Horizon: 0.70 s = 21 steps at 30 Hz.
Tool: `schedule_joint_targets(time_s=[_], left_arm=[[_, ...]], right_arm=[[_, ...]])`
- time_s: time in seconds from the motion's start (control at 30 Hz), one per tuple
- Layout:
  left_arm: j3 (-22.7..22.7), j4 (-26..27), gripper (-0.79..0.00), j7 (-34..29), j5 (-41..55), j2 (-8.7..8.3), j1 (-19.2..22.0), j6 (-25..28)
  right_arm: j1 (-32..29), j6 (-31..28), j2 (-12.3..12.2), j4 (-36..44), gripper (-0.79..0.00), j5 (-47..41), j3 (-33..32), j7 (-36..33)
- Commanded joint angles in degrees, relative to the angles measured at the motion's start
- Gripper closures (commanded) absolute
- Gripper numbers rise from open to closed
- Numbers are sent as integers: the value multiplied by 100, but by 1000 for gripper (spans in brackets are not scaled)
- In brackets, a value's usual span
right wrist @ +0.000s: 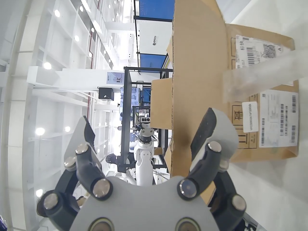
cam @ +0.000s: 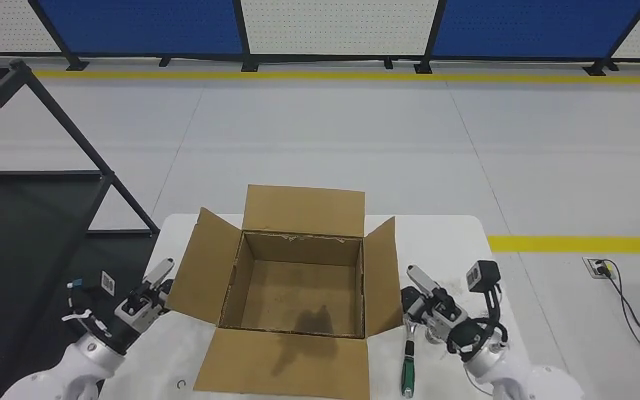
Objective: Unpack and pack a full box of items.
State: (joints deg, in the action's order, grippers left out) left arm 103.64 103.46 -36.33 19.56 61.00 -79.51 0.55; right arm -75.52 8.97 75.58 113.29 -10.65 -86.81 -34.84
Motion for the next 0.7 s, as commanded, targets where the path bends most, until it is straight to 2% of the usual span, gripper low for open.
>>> schedule_joint_targets(time_s=[0.0, 0.23, 0.33, 0.67], left_arm=[[-3, 41, -785, -29, 17, -3, -5, -10], [-193, 143, -785, -99, -65, -11, 58, -13], [-271, 156, -785, -139, -73, -13, 91, -7], [-192, 124, -785, -9, 0, -19, 80, 65]], right_arm=[[66, -26, 7, 9, -785, 2, 138, 71], [262, -74, 52, 5, -785, -23, 715, 458], [403, 84, 70, -90, -785, -12, 958, 545], [403, 84, 70, -90, -785, -12, 958, 545]])
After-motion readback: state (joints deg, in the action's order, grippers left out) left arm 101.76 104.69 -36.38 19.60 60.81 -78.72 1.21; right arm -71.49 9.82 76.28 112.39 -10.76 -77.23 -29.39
